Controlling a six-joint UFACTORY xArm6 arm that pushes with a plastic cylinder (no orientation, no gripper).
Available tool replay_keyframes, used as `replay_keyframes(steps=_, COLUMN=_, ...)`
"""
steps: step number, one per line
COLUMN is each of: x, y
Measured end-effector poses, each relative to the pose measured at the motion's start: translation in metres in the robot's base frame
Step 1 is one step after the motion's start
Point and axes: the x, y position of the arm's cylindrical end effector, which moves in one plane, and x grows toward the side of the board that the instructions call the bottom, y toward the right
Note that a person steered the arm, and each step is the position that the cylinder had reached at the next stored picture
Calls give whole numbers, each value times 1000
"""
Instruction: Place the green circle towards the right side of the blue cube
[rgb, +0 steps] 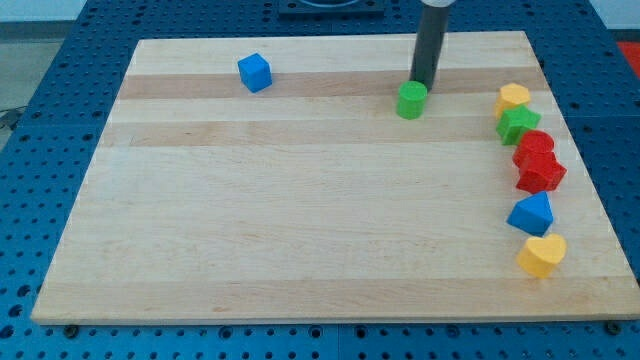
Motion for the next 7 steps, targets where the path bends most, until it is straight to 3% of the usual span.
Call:
replay_keyframes(steps=2, x=0, y=-45)
replay_keyframes(steps=3, x=14, y=17)
replay_keyframes(steps=5, x=9, y=37)
replay_keyframes(steps=6, x=72, y=33)
replay_keyframes(steps=7, x=84, y=33)
